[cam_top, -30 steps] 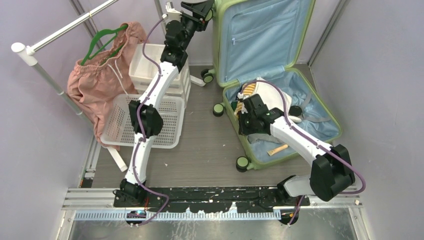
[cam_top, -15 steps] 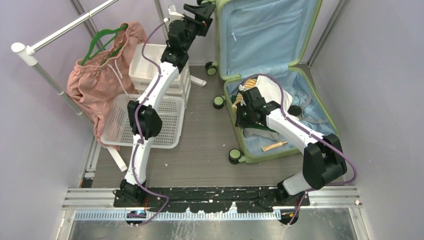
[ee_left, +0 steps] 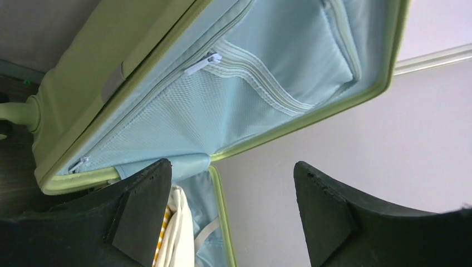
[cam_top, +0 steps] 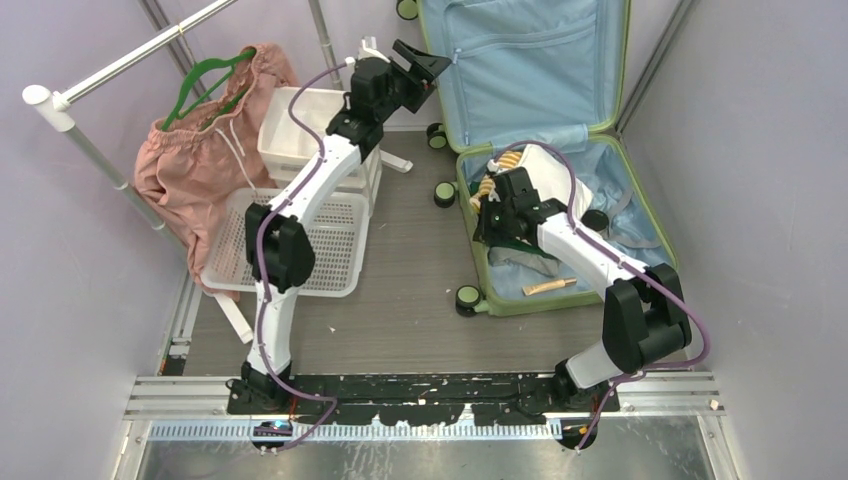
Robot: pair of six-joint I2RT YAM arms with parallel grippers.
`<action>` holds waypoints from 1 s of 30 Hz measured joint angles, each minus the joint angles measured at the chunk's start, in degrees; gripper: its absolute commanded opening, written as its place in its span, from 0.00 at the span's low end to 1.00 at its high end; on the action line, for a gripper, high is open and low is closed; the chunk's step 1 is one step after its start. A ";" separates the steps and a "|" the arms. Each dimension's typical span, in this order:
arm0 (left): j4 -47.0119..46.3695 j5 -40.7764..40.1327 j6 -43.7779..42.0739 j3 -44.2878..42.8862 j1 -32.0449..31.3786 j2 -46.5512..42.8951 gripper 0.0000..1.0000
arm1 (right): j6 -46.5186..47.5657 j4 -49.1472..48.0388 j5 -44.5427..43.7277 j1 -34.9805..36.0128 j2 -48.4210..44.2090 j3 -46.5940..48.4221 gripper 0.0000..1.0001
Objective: Open, take out, and arrange the luggage
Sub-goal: Open the luggage at the center of the board.
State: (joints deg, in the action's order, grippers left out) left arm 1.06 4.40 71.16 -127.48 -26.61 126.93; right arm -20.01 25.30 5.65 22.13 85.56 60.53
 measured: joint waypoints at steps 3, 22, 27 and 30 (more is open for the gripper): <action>-0.44 0.85 -1.44 4.59 0.11 -4.70 0.77 | 0.42 -0.02 1.46 -0.68 0.00 0.00 0.16; 13.94 7.23 -33.55 33.16 -5.53 -39.50 0.69 | 26.01 16.96 22.58 -9.31 -1.11 20.26 0.87; 24.35 -1.36 -45.68 39.54 -4.94 -49.27 0.70 | 35.08 27.65 30.42 -12.70 -3.28 21.22 0.89; 28.46 -4.57 -50.93 39.93 -3.78 -51.15 0.71 | 38.32 31.28 33.53 -14.36 -4.09 21.09 0.89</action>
State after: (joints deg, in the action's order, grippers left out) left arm 29.52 -0.16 20.23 -87.55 -30.39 75.79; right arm 18.31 56.58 39.18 7.77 81.47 81.62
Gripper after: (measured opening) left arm 0.703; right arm 0.889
